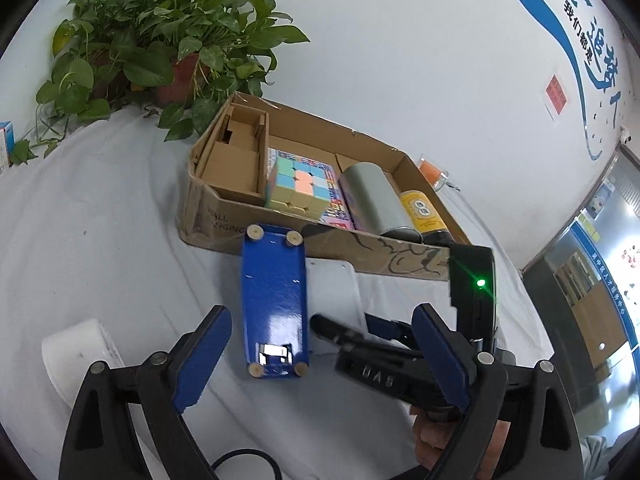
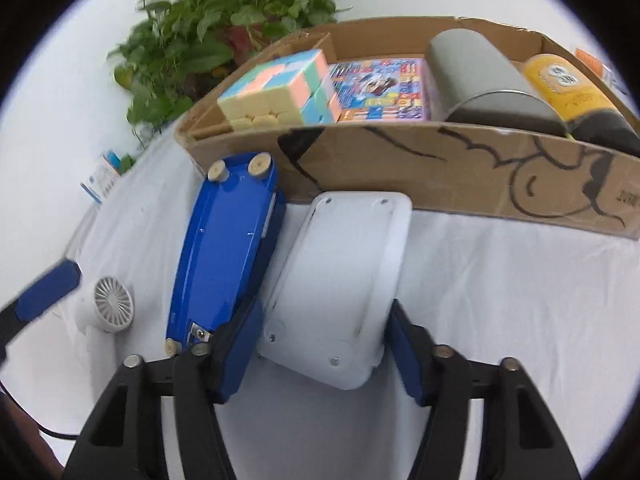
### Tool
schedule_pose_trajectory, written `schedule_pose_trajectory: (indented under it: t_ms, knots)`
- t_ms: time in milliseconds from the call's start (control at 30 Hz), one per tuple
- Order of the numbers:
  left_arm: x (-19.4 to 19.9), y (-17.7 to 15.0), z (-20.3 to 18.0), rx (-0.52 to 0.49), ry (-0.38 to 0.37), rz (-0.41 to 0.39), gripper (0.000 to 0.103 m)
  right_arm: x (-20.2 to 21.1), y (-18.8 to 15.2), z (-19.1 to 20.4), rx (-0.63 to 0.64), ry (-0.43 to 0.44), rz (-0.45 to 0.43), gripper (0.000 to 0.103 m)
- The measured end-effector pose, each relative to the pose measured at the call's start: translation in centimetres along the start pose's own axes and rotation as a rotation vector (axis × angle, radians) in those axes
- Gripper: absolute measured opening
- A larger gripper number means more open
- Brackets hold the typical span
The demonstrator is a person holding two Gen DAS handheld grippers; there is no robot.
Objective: Organize rigid objects
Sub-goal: 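Grasp the white phone stand with the right gripper and lift it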
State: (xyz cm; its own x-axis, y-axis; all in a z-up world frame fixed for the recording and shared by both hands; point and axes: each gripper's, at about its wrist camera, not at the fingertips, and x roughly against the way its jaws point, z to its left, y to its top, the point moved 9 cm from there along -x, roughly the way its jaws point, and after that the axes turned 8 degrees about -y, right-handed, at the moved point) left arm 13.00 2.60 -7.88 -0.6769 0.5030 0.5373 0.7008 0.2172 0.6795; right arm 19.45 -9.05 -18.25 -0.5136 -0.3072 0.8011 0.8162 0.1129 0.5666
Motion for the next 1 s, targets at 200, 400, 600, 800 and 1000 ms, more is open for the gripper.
schedule_pose_trajectory:
  t_ms: [200,400,600,800,1000]
  knots:
    - [-1.4,-1.2,-1.5,0.009,-0.043,0.029,0.092,1.6,-0.5,-3.6,-0.051,0.009,0.023,0.010]
    - [-0.5,-1.0,-1.2,0.002,0.000,0.010,0.092,2.2,-0.6,-1.9,-0.023,0.043,0.034,0.030]
    - [2.4,-1.2,0.1,-0.041,0.148,-0.048,0.093,0.6,-0.7,1.4,0.125,-0.114,-0.015,0.078]
    - [4.1,-2.9,0.6,-0.034,0.161,-0.086,0.093,-1.3,-1.3,1.8,0.205,-0.228,-0.024,0.078]
    - [2.7,-4.5,0.8,-0.002,0.101,-0.036,0.093,0.2,-1.3,-0.5,0.104,-0.123,-0.056,0.070]
